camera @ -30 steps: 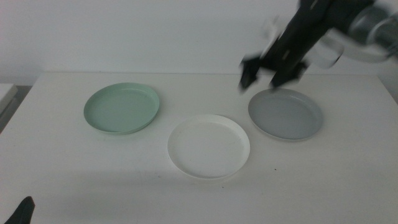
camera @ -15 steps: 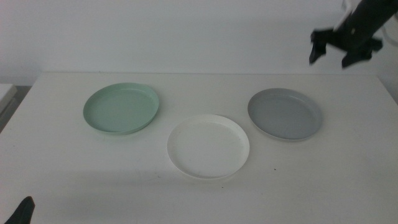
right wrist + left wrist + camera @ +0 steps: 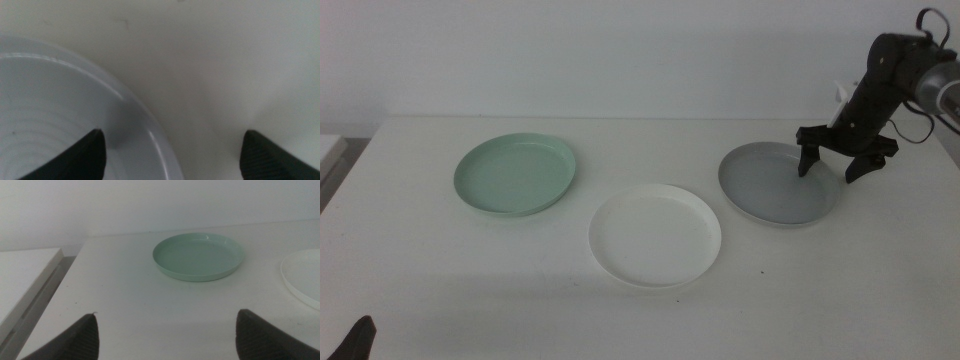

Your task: Stack the three bowls on top of each other.

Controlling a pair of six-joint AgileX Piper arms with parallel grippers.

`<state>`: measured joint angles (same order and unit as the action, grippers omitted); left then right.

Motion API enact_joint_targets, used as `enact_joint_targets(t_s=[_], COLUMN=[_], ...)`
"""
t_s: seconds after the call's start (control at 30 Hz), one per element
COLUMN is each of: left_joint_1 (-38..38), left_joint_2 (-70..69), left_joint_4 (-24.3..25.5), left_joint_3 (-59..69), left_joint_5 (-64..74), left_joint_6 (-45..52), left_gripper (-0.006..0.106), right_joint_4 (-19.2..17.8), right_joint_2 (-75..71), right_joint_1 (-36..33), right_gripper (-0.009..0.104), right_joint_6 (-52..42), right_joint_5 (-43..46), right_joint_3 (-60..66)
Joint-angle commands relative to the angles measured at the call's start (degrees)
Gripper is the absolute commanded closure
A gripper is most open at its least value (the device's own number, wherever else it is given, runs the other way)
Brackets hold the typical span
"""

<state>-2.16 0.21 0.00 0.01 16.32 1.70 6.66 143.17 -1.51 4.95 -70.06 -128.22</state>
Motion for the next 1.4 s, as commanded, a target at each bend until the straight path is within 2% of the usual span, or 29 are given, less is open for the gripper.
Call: enact_joint_targets(t_s=[0.0,0.2,0.37,0.4,0.57,0.63,0.73,0.83,0.87,1.03,1.17,1.37], left_joint_1=[-0.13,-0.13,-0.13,-0.13,-0.13,-0.13,-0.13,-0.13,-0.13,-0.13,-0.13,-0.13], left_joint_2=[-0.21,-0.21,-0.21,-0.21,-0.21,-0.21,-0.21,-0.21,-0.21,-0.21,-0.21,-0.21], left_joint_4=[0.00,0.00,0.00,0.00,0.00,0.00,0.00,0.00,0.00,0.00,0.00,0.00], left_joint_3=[-0.01,-0.01,-0.01,-0.01,-0.01,-0.01,-0.01,-0.01,-0.01,-0.01,-0.01,-0.01], left_joint_5=[-0.67,-0.67,-0.67,-0.67,-0.67,-0.67,-0.67,-0.67,-0.67,-0.67,-0.67,-0.67], left_joint_6=[-0.24,-0.24,-0.24,-0.24,-0.24,-0.10,-0.10,-0.24,-0.24,-0.24,-0.13,-0.24], left_gripper=[0.007,0.007,0.007,0.007,0.007,0.007,0.007,0.007,0.007,0.007,0.007,0.007], right_joint_4=[-0.13,-0.13,-0.13,-0.13,-0.35,0.81,6.18,11.93,12.84,13.16,13.16,13.02], right_joint_2=[0.63,1.62,1.36,1.01,-5.71,-10.09,-16.93,-23.36,-25.57,-31.64,-30.04,-25.27], right_joint_1=[0.39,0.39,0.39,0.47,1.60,2.22,1.91,-0.34,-1.59,-9.67,-16.25,-20.48], right_gripper=[0.027,0.047,0.092,0.097,0.097,0.097,0.097,0.097,0.097,0.097,0.097,0.097], right_joint_6=[-0.22,-0.22,-0.35,-0.35,-0.25,0.28,-0.26,-3.78,-4.28,-4.95,-3.58,-0.34], right_joint_5=[0.10,0.10,0.10,0.10,0.10,0.10,0.10,0.10,1.27,10.18,13.05,16.50], right_joint_3=[0.27,0.81,0.81,0.81,0.81,0.95,4.63,13.47,17.43,31.49,33.17,33.17])
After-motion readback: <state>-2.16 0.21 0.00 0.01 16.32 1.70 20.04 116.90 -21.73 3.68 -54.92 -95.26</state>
